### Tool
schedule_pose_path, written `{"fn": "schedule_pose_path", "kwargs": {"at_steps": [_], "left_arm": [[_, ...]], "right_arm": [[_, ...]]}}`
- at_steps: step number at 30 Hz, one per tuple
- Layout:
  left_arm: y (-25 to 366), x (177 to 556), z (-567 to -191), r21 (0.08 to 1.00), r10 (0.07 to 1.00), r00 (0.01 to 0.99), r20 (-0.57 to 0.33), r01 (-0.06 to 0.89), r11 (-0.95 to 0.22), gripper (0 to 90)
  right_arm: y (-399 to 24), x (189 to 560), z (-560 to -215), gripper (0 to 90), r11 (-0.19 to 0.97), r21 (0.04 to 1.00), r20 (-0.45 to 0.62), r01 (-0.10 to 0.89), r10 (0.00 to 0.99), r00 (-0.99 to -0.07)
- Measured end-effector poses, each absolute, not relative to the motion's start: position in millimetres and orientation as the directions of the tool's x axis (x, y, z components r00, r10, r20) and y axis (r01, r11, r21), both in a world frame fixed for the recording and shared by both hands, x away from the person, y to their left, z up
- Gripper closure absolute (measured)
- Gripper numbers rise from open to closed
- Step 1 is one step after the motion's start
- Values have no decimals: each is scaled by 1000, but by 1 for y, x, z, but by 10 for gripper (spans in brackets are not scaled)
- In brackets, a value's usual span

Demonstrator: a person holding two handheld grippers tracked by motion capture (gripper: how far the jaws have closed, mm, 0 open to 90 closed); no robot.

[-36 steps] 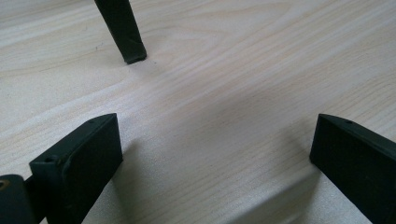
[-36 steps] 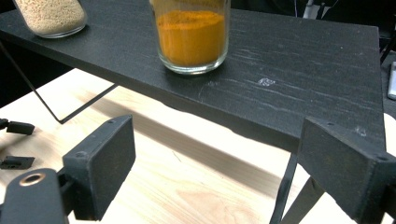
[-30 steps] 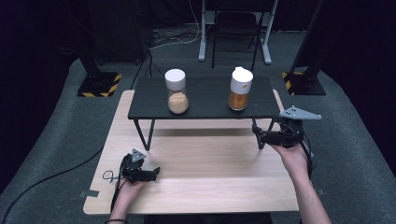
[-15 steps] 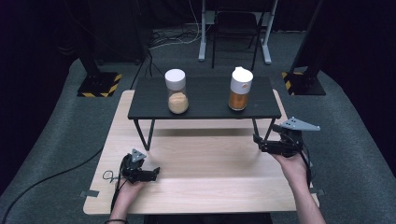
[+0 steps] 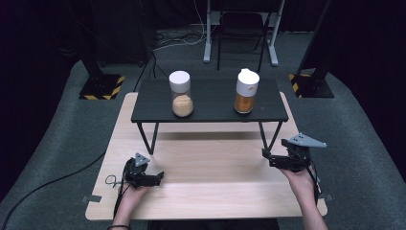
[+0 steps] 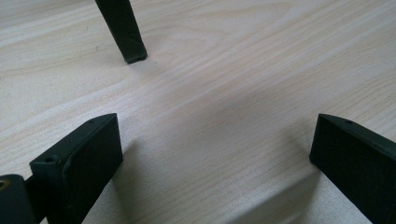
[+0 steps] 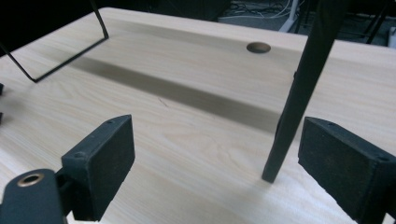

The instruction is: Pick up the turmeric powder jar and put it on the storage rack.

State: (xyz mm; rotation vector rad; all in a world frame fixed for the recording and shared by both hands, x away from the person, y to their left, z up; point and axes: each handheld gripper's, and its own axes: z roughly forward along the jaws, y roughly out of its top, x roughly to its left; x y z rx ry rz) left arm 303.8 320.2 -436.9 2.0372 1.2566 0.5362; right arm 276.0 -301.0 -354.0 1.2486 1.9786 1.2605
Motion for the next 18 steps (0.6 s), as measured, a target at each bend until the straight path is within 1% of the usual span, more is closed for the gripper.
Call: {"fn": "schedule_pose_path", "kwargs": {"at_steps": [5,10,18], "left_arm": [[320,304,-437,725,892,451,-2,615,-310,19],[320,304,-437,725,893,449,-2,616,-308,20],[320,303,-437,725,894,449,-2,616,-308,19]], "right_arm": [[-300,272,-368,97,169,877,62,449,888,-456],[-301,271,-382,95,183,868,60,462,885,-462],[-305,271,-400,95,181,852,70,491,890,-451]]}}
